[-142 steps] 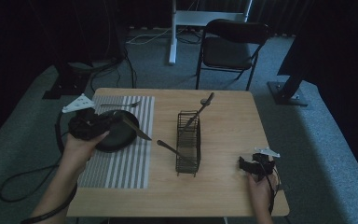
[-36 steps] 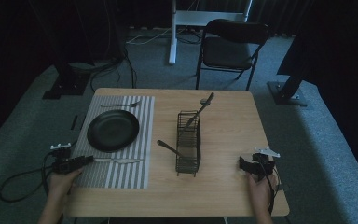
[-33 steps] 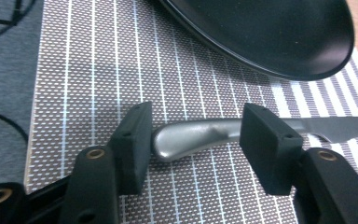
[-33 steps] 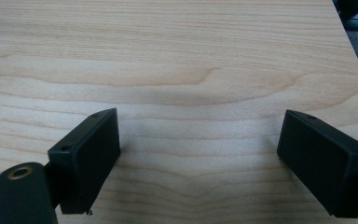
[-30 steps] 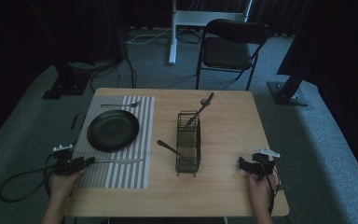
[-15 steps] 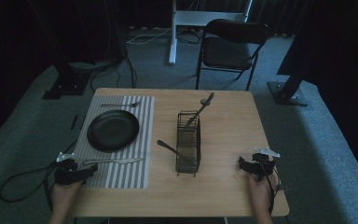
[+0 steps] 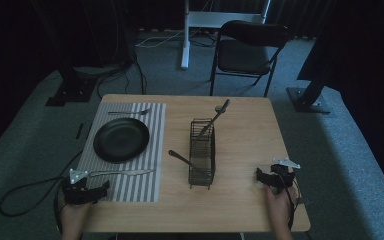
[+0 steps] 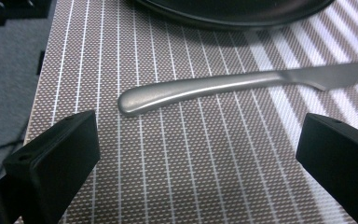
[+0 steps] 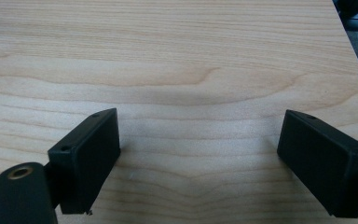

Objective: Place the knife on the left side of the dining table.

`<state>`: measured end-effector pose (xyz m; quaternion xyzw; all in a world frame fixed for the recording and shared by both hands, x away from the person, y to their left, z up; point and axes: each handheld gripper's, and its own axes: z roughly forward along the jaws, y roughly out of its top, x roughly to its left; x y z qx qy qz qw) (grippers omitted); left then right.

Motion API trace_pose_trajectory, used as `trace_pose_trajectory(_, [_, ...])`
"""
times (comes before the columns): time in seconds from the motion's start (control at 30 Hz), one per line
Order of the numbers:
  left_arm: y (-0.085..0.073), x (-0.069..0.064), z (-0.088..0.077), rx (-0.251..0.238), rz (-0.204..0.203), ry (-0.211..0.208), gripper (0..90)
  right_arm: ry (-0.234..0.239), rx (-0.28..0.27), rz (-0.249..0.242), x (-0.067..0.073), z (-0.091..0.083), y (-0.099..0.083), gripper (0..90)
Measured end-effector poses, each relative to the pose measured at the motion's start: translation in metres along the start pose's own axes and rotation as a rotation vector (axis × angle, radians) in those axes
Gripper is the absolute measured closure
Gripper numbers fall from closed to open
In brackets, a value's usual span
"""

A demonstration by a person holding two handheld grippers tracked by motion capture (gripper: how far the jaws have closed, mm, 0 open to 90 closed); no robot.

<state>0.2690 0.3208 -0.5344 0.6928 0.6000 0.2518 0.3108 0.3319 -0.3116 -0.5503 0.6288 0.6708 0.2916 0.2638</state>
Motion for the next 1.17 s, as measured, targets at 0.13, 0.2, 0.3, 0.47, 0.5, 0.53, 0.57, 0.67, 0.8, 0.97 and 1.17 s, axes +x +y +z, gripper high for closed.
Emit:
trace_pose_trajectory(0.13, [-0.0062, -0.0025, 0.0043, 0.003, 0.047, 0.050, 0.0, 0.000, 0.000, 0.000, 0.0000, 0.0000, 0.0000, 12.1])
trace_pose_trajectory(0.2, [-0.0088, 0.0004, 0.0062, 0.020, 0.031, 0.054, 0.0, 0.000, 0.000, 0.000, 0.0000, 0.0000, 0.0000, 12.1])
trace_pose_trajectory(0.3, [-0.0090, 0.0010, 0.0065, 0.030, 0.021, 0.058, 0.0, 0.000, 0.000, 0.000, 0.0000, 0.0000, 0.0000, 12.1])
trace_pose_trajectory(0.47, [-0.0089, 0.0010, 0.0083, 0.064, -0.009, 0.059, 0.0, 0.000, 0.000, 0.000, 0.0000, 0.0000, 0.0000, 12.1])
trace_pose_trajectory(0.5, [-0.0089, 0.0008, 0.0084, 0.064, -0.010, 0.060, 0.0, 0.000, 0.000, 0.000, 0.0000, 0.0000, 0.0000, 12.1])
trace_pose_trajectory(0.53, [-0.0089, 0.0008, 0.0084, 0.063, -0.011, 0.060, 0.0, 0.000, 0.000, 0.000, 0.0000, 0.0000, 0.0000, 12.1])
trace_pose_trajectory(0.57, [-0.0089, 0.0008, 0.0084, 0.063, -0.011, 0.060, 0.0, 0.000, 0.000, 0.000, 0.0000, 0.0000, 0.0000, 12.1])
trace_pose_trajectory(0.67, [-0.0089, 0.0008, 0.0084, 0.063, -0.011, 0.060, 0.0, 0.000, 0.000, 0.000, 0.0000, 0.0000, 0.0000, 12.1])
trace_pose_trajectory(0.8, [-0.0090, 0.0009, 0.0084, 0.062, -0.011, 0.060, 0.0, 0.000, 0.000, 0.000, 0.0000, 0.0000, 0.0000, 12.1])
trace_pose_trajectory(0.97, [-0.0089, 0.0009, 0.0085, 0.062, -0.012, 0.060, 0.0, 0.000, 0.000, 0.000, -0.0001, 0.0000, 0.0000, 12.1])
trace_pose_trajectory(1.17, [-0.0089, 0.0009, 0.0085, 0.062, -0.012, 0.060, 0.0, 0.000, 0.000, 0.000, -0.0001, 0.0001, 0.0000, 12.1])
